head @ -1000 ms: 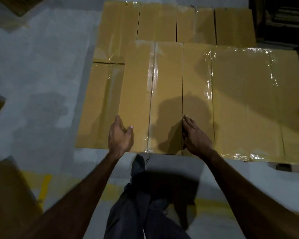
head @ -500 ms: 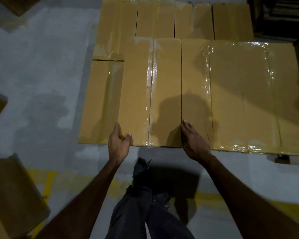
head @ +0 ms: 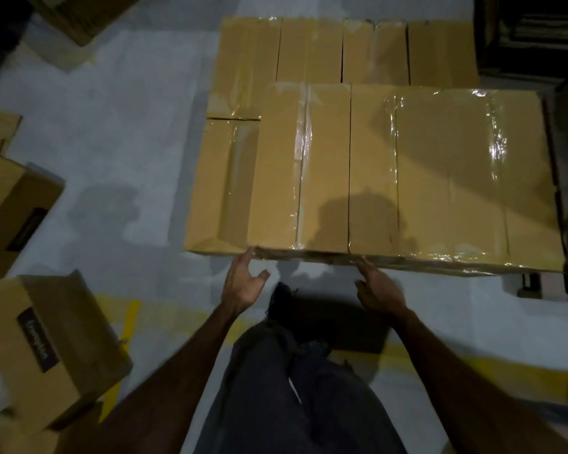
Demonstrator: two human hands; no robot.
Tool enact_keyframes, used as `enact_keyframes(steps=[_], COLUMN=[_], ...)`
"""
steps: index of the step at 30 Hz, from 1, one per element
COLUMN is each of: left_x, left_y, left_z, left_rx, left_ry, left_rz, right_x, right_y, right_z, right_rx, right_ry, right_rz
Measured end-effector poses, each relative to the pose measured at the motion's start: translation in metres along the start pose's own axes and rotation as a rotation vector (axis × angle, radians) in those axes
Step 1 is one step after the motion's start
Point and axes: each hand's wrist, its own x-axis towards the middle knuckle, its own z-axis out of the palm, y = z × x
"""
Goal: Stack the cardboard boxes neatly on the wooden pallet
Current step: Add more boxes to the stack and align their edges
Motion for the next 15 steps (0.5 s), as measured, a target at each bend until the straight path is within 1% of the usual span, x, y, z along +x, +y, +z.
enact_keyframes(steps=[3,7,11,15], left_x=[-0.044,-0.101,-0.156,-0.201], left_y=[0.010,0.013,-0.003,-0.034], left_z=[-0.010,-0.021,-0.030,-0.044], left_rx=[-0.110,-0.257,-0.336,-0.413], left_ry=[0.018,0.022,0.017,0.059], left_rz=[0.019,0.004,-0.020,0.004], right_x=[-0.048,-0.104,-0.150,-0.191], right_y=[-0.009,-0.032,-0.062,-0.099], right_z=[0.001,0.002,0.009,0.031], right_rx=[0.261,0.390,0.545,0.714], right_ry=[0.103,0.157,0.166,0.162], right_rz=[0.112,0.204,0.191,0.154])
